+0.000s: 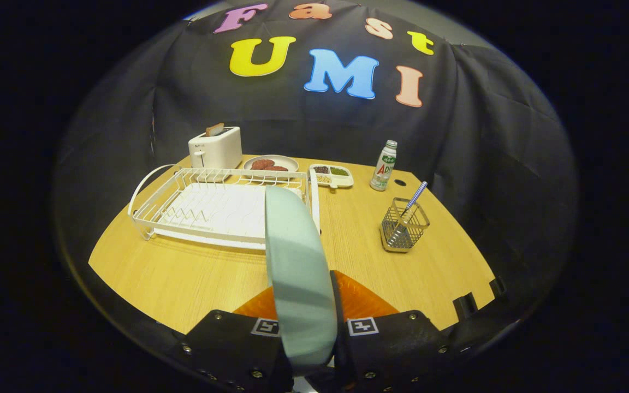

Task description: Take the plate from the dish rack, then take the spoon from the basket and place it into the plate.

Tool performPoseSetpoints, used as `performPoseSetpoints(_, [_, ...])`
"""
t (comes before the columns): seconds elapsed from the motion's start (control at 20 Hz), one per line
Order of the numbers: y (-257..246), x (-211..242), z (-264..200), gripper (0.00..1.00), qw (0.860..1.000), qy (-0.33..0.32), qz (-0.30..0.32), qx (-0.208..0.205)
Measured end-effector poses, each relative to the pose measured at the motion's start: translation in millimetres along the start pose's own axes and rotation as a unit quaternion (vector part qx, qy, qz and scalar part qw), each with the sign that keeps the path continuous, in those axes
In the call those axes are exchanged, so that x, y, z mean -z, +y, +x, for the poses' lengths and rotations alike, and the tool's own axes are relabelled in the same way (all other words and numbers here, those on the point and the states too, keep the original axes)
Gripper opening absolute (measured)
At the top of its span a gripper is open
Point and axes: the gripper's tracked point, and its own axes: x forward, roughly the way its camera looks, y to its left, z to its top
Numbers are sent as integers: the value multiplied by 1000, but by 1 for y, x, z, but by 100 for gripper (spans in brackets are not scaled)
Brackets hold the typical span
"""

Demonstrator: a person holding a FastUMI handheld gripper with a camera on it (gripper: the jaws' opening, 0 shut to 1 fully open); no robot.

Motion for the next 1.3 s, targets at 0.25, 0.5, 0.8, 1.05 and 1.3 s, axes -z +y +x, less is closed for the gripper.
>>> performPoseSetpoints(0.25, [4,14,14,29,999,22,34,-34])
performPoseSetpoints(0.5, [1,26,24,30,992,37,110,-48])
performPoseSetpoints(0.8, [-13,20,39,34,987,26,153,-42])
performPoseSetpoints(1.05, [-13,20,50,37,986,24,155,-51])
performPoseSetpoints(1.3, [-4,22,50,37,988,28,140,-53])
